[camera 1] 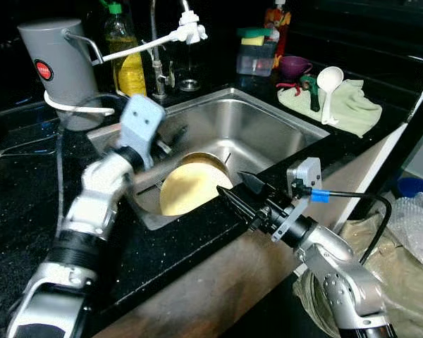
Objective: Kitchen organization
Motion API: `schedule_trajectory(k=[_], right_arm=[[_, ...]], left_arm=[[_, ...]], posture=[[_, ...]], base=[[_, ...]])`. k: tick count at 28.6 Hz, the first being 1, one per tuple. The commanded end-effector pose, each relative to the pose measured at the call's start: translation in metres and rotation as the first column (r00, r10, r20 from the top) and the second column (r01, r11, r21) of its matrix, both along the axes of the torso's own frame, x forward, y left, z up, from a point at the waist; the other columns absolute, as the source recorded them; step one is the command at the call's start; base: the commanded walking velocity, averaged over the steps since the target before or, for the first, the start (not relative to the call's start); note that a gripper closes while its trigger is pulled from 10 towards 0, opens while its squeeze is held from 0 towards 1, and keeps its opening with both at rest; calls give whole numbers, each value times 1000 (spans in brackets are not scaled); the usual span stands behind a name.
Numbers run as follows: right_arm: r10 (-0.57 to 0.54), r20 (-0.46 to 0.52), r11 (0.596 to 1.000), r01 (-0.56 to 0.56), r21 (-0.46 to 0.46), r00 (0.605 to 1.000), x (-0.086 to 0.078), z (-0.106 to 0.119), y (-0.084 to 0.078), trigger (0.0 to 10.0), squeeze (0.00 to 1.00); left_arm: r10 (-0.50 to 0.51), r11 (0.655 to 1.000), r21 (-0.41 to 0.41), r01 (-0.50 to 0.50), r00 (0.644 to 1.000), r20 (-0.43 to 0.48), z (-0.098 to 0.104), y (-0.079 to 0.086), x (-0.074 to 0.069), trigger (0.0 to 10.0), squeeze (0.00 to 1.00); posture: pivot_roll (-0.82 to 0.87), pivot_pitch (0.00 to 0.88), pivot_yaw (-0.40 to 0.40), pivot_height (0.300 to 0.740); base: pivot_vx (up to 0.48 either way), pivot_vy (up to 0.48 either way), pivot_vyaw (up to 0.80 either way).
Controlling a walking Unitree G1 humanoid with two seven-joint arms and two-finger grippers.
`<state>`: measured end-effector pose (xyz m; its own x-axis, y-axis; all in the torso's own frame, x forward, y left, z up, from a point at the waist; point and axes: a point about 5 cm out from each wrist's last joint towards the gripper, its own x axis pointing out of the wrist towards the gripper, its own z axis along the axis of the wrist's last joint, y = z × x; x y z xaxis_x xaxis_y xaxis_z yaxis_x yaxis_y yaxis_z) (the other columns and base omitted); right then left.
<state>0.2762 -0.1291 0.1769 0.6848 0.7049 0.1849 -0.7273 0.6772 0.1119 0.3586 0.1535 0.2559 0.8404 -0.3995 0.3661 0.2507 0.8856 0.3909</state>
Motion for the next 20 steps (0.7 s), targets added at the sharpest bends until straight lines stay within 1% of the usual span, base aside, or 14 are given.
schedule_trajectory(k=[1,2,4,5,7,8,11,12,13,14,16,17,18,20], right_arm=[[18,14,1000,-18,24,1000,-2,2,2,10000,0],[22,28,999,-24,40,999,-2,5,1,10000,0],[22,28,999,-24,40,999,-2,5,1,10000,0],[23,37,998,-25,54,999,-2,7,1,10000,0],[28,49,997,-31,65,998,-2,9,1,10000,0],[28,49,997,-31,65,998,-2,9,1,10000,0],[42,49,997,-45,68,998,-3,9,2,10000,0],[52,47,996,-55,72,998,-4,8,3,10000,0],[52,47,996,-55,72,998,-4,8,3,10000,0],[66,44,995,-70,73,997,-5,8,4,10000,0],[74,43,994,-77,75,996,-5,8,5,10000,0],[84,41,993,-87,74,996,-6,7,7,10000,0],[84,41,993,-87,74,996,-6,7,7,10000,0],[101,39,992,-104,77,994,-7,7,8,10000,0]], left_arm=[[58,997,38,-60,997,48,9,7,-5,10000,0],[87,993,69,-93,993,84,15,10,-8,10000,0],[87,993,69,-93,993,84,15,10,-8,10000,0],[118,986,108,-131,986,121,20,12,-11,10000,0],[206,944,214,-252,954,217,33,19,-19,10000,0],[206,944,214,-252,954,217,33,19,-19,10000,0],[241,884,322,-340,920,310,40,20,-30,10000,0],[238,865,359,-352,916,323,38,19,-34,10000,0],[238,865,359,-352,916,323,38,19,-34,10000,0],[230,844,400,-358,915,332,34,15,-39,10000,0],[216,843,414,-344,920,326,31,12,-42,10000,0],[184,854,424,-300,938,293,27,8,-46,10000,0],[184,854,424,-300,938,293,27,8,-46,10000,0],[111,901,398,-173,978,175,22,0,-52,10000,0]], posture=[[-39,0,6,740],[-30,0,3,740],[-30,0,3,740],[-29,0,3,740],[-21,0,0,740],[-21,0,0,740],[-11,0,-4,740],[-9,0,-4,740],[-9,0,-4,740],[-9,0,-4,740],[-4,0,-4,740],[-4,0,-5,740],[-4,0,-5,740],[-1,0,-6,740]], base=[[0,0,0],[0,0,0],[0,0,0],[0,0,0],[0,0,794],[0,0,794],[0,0,794],[0,0,794],[0,0,794],[0,0,788],[0,0,788],[0,0,788],[0,0,788],[0,0,788]])
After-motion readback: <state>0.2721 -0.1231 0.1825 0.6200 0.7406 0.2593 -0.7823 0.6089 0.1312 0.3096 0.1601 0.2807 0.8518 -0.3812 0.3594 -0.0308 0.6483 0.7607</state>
